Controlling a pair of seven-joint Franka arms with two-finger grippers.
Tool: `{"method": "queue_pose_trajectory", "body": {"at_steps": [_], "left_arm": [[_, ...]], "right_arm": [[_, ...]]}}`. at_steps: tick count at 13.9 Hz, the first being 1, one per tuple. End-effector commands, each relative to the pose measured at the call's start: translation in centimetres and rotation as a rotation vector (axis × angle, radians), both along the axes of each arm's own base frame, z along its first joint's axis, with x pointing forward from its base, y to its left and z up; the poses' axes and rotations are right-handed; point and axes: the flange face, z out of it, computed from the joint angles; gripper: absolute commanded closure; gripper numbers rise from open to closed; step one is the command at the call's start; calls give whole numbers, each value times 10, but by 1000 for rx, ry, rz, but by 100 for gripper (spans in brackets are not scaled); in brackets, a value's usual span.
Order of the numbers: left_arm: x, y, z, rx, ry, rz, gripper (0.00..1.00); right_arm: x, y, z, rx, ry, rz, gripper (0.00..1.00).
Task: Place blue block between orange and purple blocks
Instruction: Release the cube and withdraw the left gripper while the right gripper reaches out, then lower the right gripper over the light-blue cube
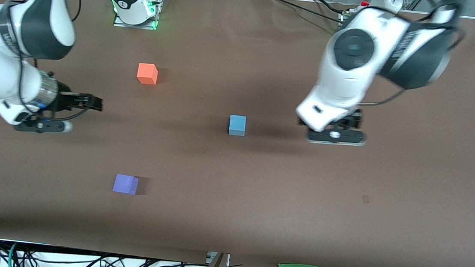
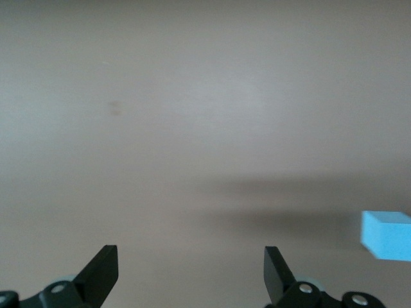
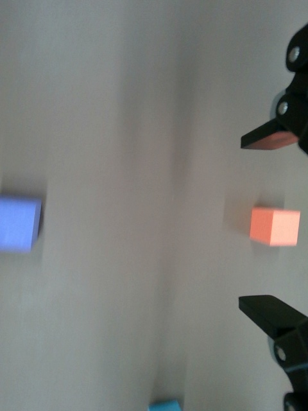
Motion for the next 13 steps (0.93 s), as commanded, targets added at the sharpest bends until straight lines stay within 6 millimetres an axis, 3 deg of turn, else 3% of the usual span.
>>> {"method": "queue_pose_trajectory", "body": {"at_steps": [1, 2, 4, 6, 8, 10, 13], "left_arm": [[2, 61, 34, -15, -3, 25, 0], [8, 90, 42, -36, -9, 74, 0], [17, 143, 52, -110, -5, 176, 0], [13, 178, 65, -141, 15, 172, 0], [6, 186, 72, -133, 41, 94, 0], [2, 209, 78, -131, 41, 45, 0], [-29, 221, 79, -131, 26, -48, 0]], "right_arm": [[6, 65, -26, 39, -28, 17, 0], [5, 99, -36, 55, -51, 4, 0], [6, 138, -60, 55, -67, -111, 0], [-7, 193, -78, 58, -93, -143, 0], [-25, 235, -92, 40, -82, -209, 0], [-35, 272, -93, 56, -98, -241, 0], [-60, 336, -116, 116, -121, -313, 0]]}}
